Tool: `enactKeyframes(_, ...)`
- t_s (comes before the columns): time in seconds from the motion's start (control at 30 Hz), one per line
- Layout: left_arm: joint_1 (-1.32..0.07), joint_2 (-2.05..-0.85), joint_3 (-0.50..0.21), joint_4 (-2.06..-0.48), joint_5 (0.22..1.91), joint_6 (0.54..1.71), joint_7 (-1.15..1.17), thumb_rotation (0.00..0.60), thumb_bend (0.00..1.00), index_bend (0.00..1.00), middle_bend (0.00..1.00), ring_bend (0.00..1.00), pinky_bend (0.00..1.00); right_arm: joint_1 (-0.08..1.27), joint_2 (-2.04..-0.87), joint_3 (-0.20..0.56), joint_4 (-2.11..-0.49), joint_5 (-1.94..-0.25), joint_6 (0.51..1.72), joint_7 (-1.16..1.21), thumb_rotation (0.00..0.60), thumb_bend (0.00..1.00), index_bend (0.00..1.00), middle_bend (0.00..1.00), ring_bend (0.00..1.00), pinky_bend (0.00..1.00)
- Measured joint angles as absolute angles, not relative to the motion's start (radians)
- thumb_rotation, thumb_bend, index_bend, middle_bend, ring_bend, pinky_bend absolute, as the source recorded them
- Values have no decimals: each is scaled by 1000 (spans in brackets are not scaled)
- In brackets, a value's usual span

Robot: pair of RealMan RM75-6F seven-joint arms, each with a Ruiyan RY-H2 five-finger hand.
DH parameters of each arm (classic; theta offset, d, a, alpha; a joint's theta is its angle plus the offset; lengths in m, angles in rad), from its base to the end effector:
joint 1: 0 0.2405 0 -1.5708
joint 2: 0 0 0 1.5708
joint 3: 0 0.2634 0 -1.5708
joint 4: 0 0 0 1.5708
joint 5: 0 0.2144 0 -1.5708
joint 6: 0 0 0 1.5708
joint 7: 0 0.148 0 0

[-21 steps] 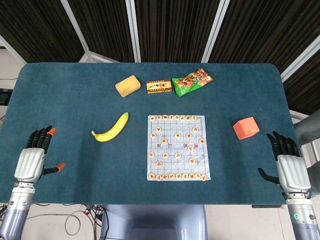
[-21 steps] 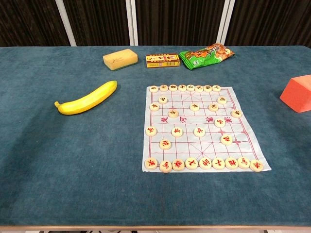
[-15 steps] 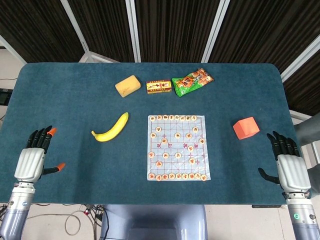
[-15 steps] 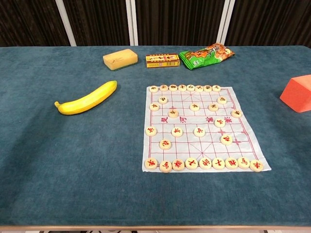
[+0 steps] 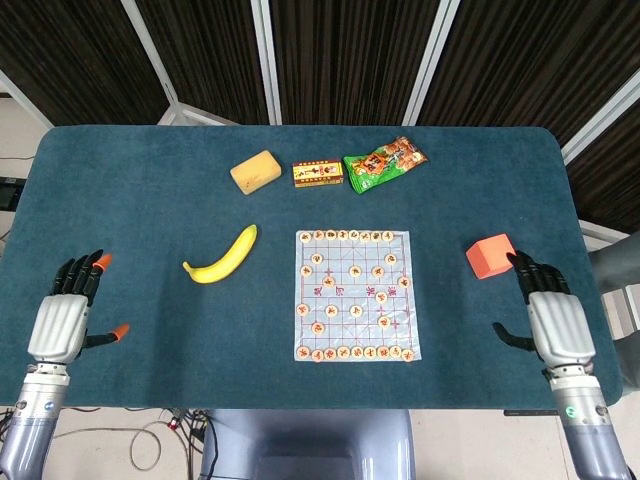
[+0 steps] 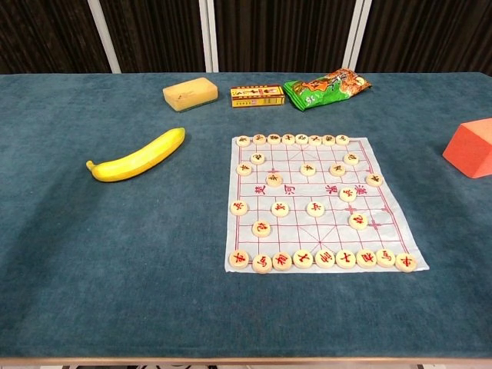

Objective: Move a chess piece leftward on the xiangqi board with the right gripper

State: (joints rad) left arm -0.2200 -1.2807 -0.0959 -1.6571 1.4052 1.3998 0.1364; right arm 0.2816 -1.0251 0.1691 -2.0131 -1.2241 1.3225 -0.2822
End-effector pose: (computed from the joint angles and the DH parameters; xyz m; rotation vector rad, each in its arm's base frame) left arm -0.2762 0.2321 0.1003 -1.4131 -0.9625 -0.9908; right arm -0.2261 -0.2472 0.1552 1.4162 -0.9989 0.9355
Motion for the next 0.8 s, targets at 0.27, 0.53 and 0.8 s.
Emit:
enactKeyframes(0.27,-221,-1282,-99,-1655,1400,1397,128,600,0,0,0,0,0,453,-1128,230,-2008,-995,1200,-481,600,289,153,993,1000,847)
enactKeyframes(0.53,-223,-1279,-102,-1657,1394,1391,116,600,0,0,0,0,0,566,-1275,233,-1976,-794,1157,-625,600,289,253,1000,1000,871)
enactKeyframes(0.8,-224,-1275,-104,-1660,1388,1384,98,600,0,0,0,0,0,628,-1409,211,-1897,-726,1171,-684,600,289,347,1000,1000,896)
